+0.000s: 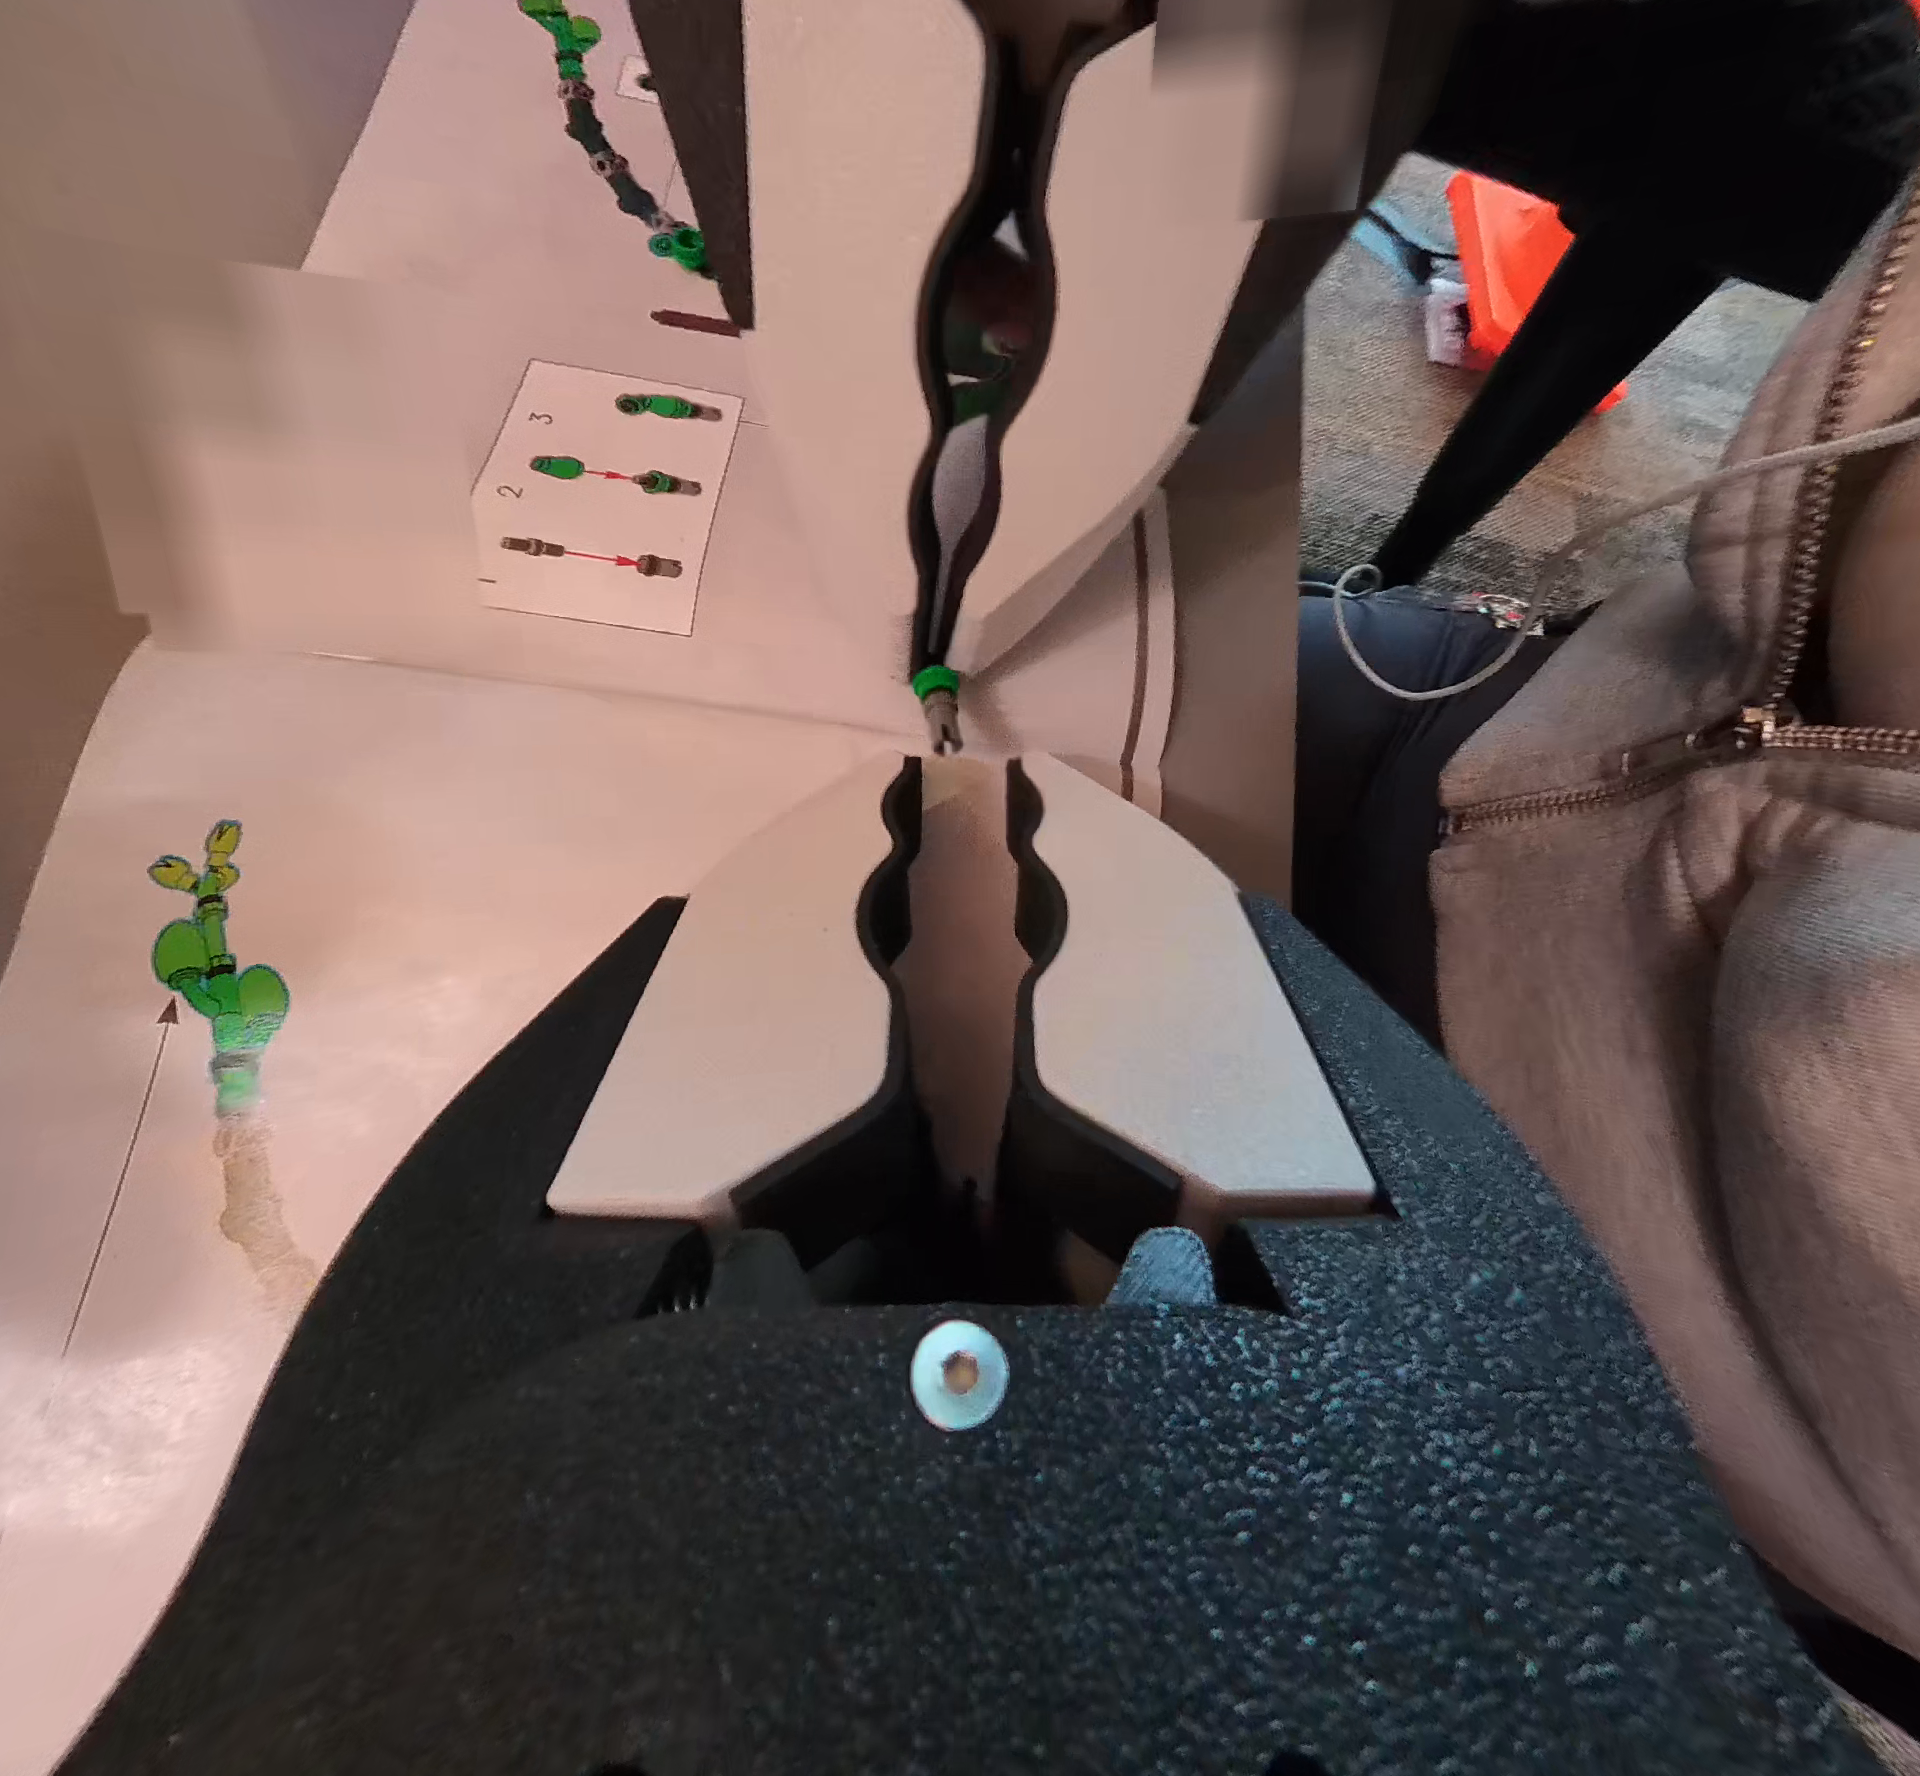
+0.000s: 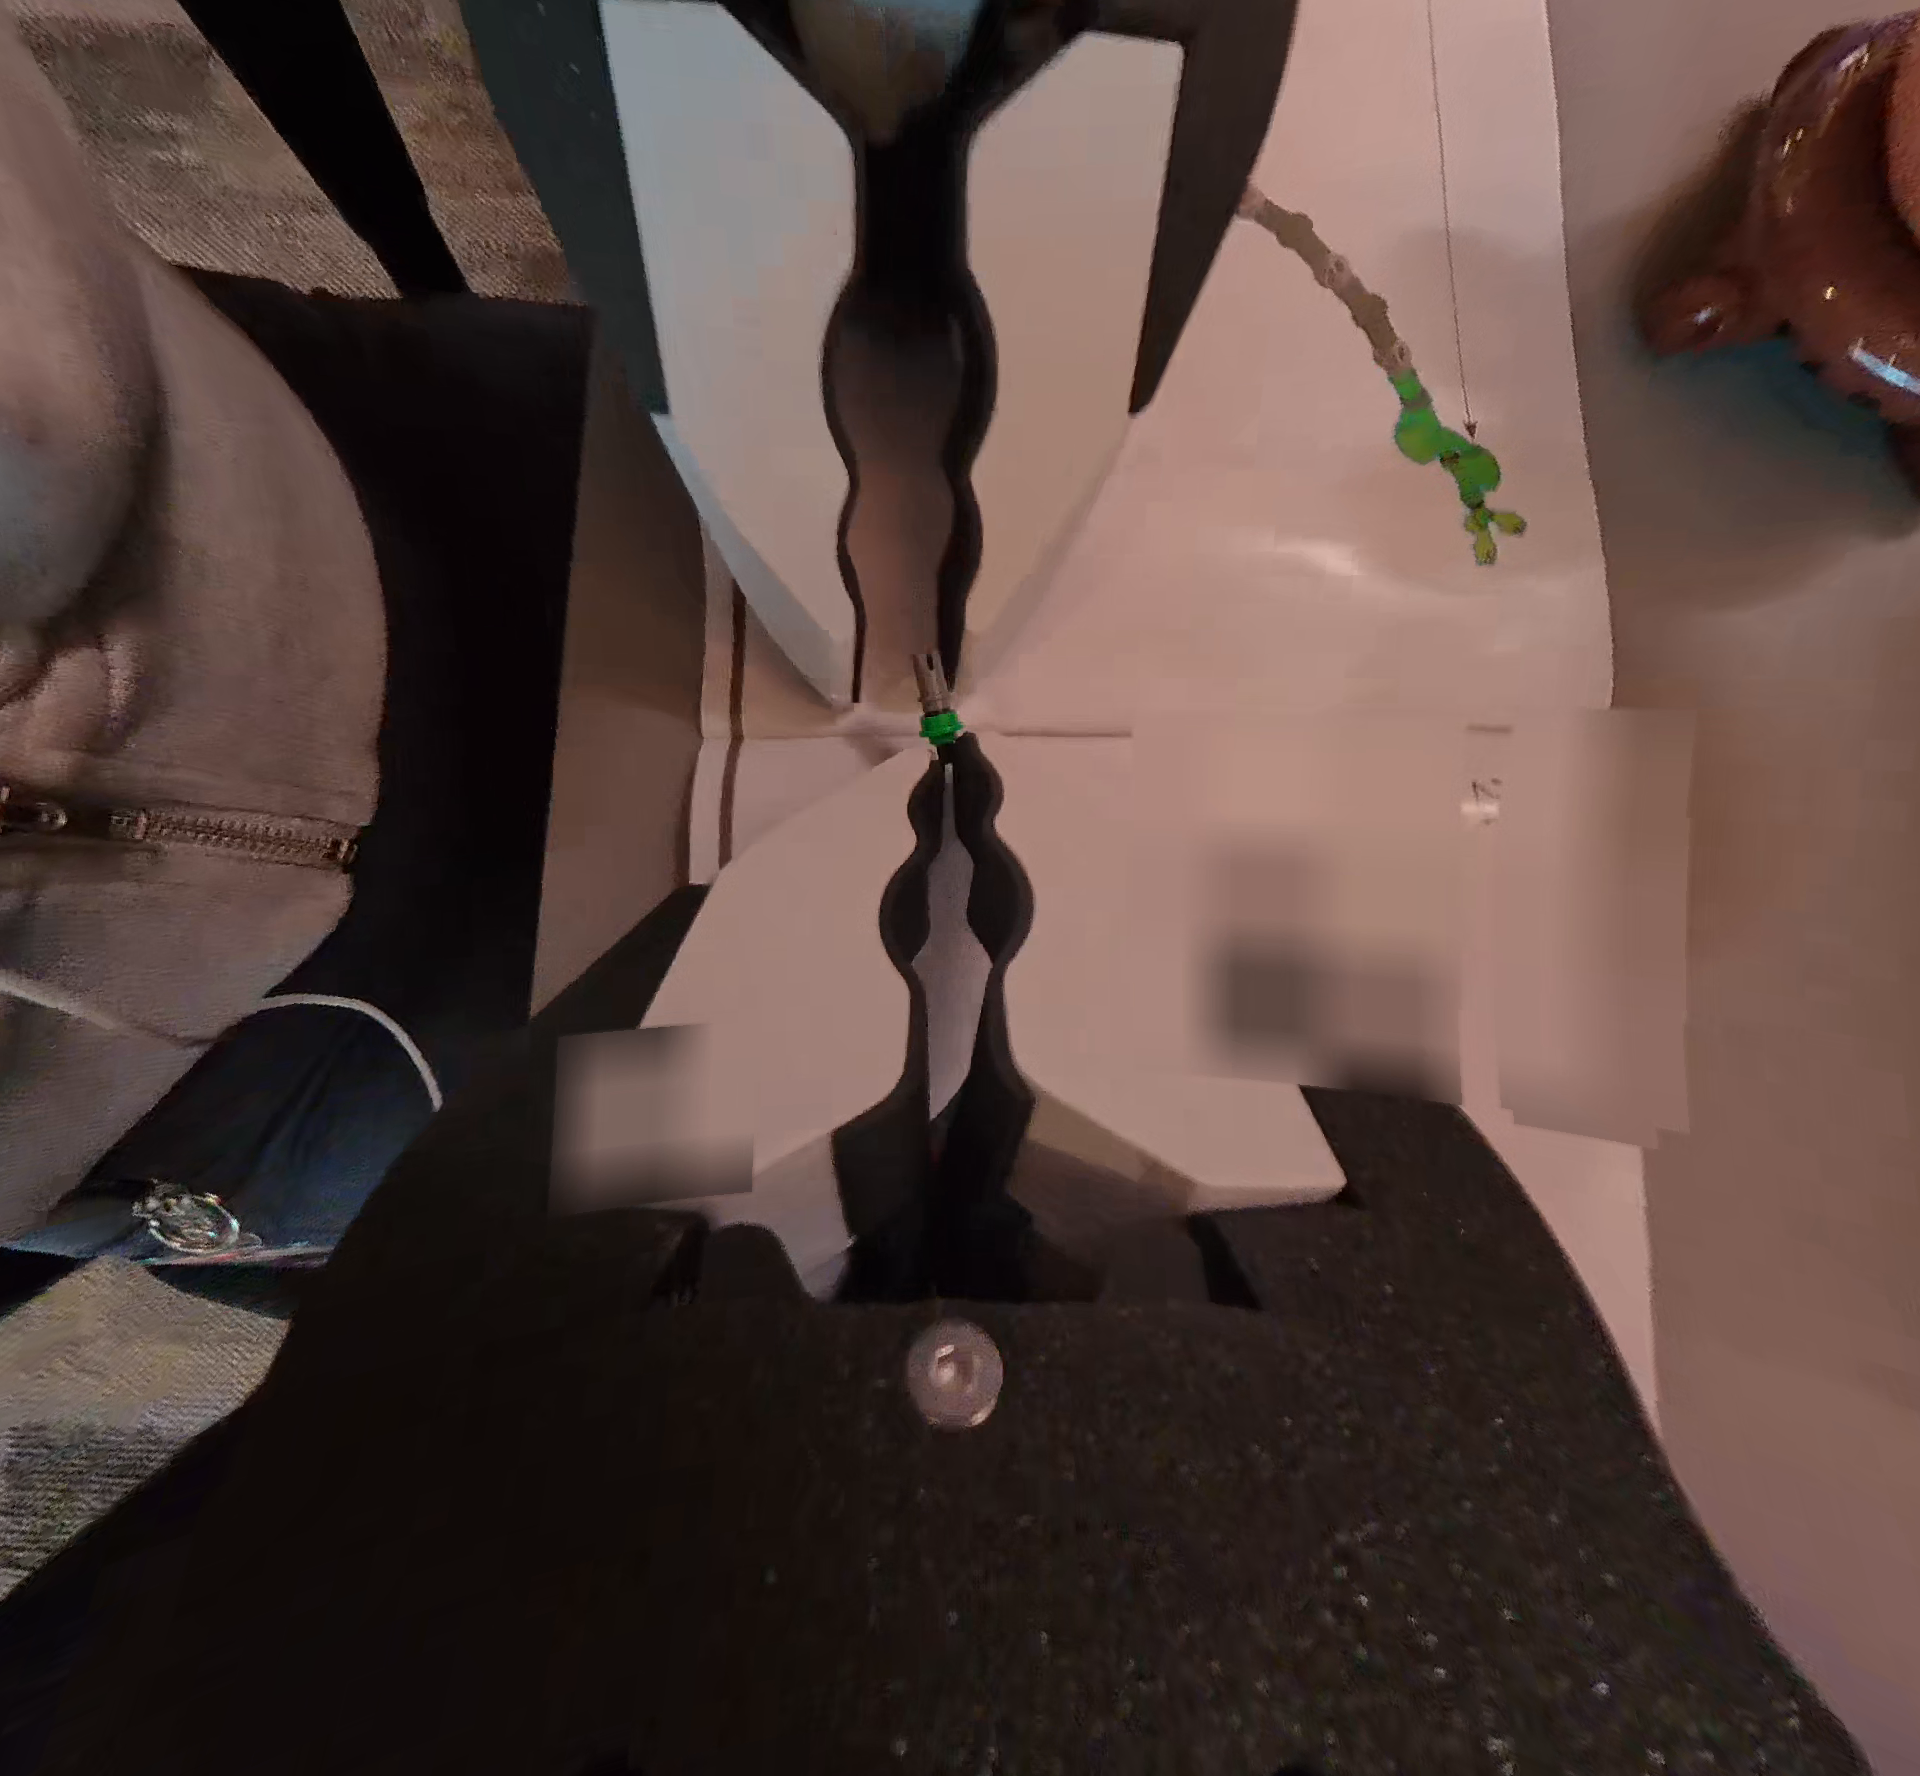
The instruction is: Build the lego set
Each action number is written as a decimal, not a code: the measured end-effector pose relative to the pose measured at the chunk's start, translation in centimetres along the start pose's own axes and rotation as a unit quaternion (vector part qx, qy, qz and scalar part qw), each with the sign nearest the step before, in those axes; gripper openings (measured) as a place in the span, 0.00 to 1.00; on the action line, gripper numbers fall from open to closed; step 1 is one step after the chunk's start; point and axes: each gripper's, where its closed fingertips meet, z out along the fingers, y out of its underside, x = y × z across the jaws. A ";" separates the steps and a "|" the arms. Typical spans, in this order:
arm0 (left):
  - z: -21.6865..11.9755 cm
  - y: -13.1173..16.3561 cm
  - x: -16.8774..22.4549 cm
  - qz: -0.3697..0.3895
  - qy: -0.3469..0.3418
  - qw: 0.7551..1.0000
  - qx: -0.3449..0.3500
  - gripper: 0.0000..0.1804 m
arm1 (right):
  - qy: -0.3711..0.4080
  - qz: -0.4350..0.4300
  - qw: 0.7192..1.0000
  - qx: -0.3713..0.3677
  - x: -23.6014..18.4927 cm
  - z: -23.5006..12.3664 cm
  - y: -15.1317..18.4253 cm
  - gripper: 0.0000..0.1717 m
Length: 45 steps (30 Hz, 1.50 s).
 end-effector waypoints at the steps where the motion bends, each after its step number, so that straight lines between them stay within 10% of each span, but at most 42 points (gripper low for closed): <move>1: 0.1 0.0 -0.1 0.004 -0.007 1.000 -0.001 0.08 | 0.009 -0.016 1.000 -0.012 0.0 0.0 0.0 0.01; 16: 0.0 -0.3 0.4 0.016 0.000 1.000 0.009 0.01 | 0.063 -0.049 0.997 -0.020 -0.5 -0.4 -0.9 0.01; 26: -1.2 -1.4 0.7 -0.016 0.046 0.997 0.067 0.01 | -0.070 0.110 0.956 0.262 -0.2 -3.7 -2.7 0.08; 45: -1.7 -1.8 0.7 -0.016 0.047 0.995 0.090 0.01 | -0.084 0.093 0.963 0.240 -0.8 -2.0 -3.2 0.02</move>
